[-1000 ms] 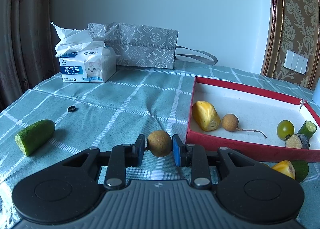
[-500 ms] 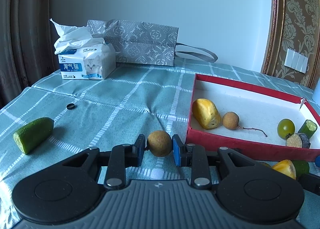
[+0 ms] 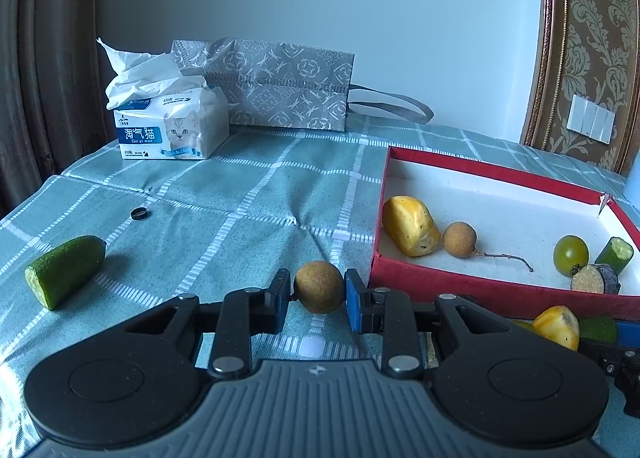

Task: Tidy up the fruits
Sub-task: 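Grasp a green cucumber chunk beside the tray with the right gripper, then lower the longan into the tray and open the left gripper, then grasp a yellow fruit piece with the left gripper while the right drops the cucumber in the tray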

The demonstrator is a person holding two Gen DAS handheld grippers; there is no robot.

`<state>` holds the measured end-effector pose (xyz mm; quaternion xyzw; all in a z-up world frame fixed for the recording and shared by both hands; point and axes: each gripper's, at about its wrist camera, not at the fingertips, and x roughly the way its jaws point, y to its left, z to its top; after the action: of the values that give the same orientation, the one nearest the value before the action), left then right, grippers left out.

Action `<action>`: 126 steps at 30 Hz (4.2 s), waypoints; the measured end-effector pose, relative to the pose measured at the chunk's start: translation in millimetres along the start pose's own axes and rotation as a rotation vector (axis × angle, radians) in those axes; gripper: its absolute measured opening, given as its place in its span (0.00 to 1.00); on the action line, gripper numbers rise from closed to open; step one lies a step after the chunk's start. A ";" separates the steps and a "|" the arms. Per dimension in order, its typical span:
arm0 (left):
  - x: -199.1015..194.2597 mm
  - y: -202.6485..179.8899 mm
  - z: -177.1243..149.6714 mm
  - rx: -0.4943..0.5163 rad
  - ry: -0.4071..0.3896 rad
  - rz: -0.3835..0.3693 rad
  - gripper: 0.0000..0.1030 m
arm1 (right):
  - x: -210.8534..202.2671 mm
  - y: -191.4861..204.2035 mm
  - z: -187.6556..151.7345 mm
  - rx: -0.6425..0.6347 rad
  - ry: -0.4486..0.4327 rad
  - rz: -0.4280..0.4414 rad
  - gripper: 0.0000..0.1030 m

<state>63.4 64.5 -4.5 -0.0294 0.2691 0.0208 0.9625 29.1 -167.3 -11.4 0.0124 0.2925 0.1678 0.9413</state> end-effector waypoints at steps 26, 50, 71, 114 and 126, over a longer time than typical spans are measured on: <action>-11.1 -5.1 2.9 0.014 -0.029 -0.021 0.28 | -51.5 -18.8 -33.1 0.063 -0.046 -0.027 0.36; 30.0 -117.3 51.2 0.237 -0.049 -0.026 0.28 | -47.4 -25.7 -33.4 0.098 -0.023 0.011 0.36; -8.7 -95.4 32.9 0.215 -0.058 -0.056 0.82 | -47.5 -26.3 -34.2 0.109 -0.031 0.009 0.36; -52.8 -39.0 -17.3 0.175 -0.149 -0.197 0.83 | -31.9 -43.4 30.3 0.085 -0.234 -0.216 0.36; -55.9 -91.8 -36.9 0.400 -0.127 -0.315 0.65 | -32.2 -59.6 29.3 0.147 -0.246 -0.181 0.36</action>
<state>1.8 -30.9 -2.9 0.1212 0.1987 -0.1812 0.9555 38.9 -231.7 23.2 0.0755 0.1867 0.0578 0.9778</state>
